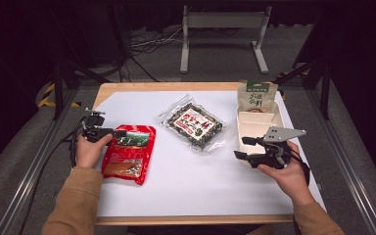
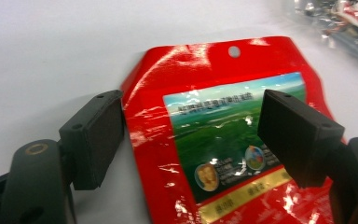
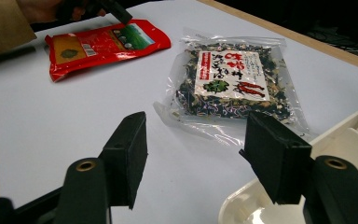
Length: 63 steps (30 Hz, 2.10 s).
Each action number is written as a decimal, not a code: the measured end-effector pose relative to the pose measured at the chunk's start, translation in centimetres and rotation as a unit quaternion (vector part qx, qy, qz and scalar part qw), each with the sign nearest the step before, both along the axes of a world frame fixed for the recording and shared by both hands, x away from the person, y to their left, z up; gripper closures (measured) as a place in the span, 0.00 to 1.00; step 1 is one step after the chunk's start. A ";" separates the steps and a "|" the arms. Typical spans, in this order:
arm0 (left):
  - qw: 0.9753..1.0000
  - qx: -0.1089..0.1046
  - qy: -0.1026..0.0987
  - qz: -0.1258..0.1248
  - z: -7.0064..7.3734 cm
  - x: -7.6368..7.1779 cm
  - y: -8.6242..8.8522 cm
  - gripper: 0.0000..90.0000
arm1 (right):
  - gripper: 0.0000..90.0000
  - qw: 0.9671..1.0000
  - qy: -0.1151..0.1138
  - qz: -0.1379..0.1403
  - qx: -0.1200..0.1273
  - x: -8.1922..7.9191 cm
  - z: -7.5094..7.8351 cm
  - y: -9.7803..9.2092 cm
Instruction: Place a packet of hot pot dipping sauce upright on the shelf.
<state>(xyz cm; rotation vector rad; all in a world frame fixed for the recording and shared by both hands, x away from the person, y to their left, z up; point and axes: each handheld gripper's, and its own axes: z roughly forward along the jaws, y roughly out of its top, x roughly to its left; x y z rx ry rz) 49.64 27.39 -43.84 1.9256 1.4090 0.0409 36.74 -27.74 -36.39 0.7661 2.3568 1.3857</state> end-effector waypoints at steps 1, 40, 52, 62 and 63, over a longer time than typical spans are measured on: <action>1.000 0.000 0.000 -0.003 0.0 0.0 0.0 0.25 | 0.44 1.000 0.000 0.000 0.000 0.0 0.0 0.0; 0.991 0.122 -0.056 -0.003 -0.5 0.5 -3.8 0.26 | 0.41 1.000 0.006 0.004 -0.006 0.2 -0.6 0.4; 0.986 0.148 -0.073 0.008 -0.6 0.2 -4.1 0.44 | 0.40 1.000 0.009 0.008 -0.008 0.3 -0.8 0.7; 0.981 0.171 -0.092 -0.027 -0.3 -0.7 -5.8 0.90 | 0.40 1.000 0.008 0.010 -0.007 0.3 -0.7 0.7; 0.981 0.172 -0.090 -0.028 -0.2 -0.7 -5.8 0.91 | 0.40 1.000 0.008 0.010 -0.007 0.3 -0.7 0.7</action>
